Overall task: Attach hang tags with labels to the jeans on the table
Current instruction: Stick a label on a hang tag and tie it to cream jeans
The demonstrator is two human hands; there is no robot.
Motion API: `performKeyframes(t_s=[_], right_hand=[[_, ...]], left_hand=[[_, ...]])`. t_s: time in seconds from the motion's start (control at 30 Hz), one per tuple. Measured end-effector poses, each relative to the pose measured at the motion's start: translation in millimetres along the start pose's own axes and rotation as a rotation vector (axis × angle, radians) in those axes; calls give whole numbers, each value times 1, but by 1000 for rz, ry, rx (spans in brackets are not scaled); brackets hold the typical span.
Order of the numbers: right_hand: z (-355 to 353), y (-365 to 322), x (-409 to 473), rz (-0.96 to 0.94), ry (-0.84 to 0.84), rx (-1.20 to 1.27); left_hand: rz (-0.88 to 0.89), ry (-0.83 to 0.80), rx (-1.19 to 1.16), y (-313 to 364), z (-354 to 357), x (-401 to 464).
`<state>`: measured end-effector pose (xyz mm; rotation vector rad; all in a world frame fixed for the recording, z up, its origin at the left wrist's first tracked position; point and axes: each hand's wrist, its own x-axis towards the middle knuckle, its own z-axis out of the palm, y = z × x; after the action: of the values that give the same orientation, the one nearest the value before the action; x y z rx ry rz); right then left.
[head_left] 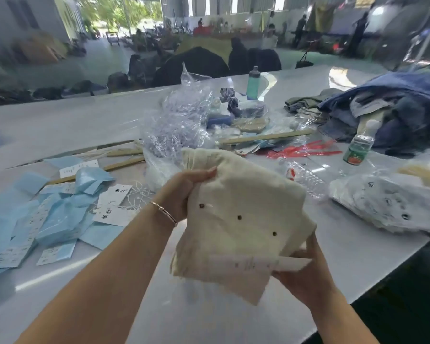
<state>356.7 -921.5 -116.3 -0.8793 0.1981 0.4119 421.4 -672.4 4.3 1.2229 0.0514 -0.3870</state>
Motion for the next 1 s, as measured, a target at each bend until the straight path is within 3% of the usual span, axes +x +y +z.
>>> performKeyframes(t_s=[0.07,0.17,0.27,0.37,0.53,0.7,0.83,1.0], right_hand=[[-6,-32,10,-18,-113,-20],[-7,-75,30,-75,-20,-274],[9,-105,50,-91,-112,-310],[30,-129,71,-245,-68,-383],[50,-160,94,-253,-285,-169],[16,-176,95,-257,-220,-281],[-19,-165,86,-117,-232,-199],[-28,-142,76,46,-231,-243]], left_hand=[[67,8,-50,11,18,20],[131,2,-113,31,37,46],[256,-17,-170,49,57,67],[454,-64,-245,68,79,81],[576,-80,-310,93,104,99],[379,20,-342,56,85,120],[91,80,-534,-33,66,131],[-118,148,-791,-136,47,117]])
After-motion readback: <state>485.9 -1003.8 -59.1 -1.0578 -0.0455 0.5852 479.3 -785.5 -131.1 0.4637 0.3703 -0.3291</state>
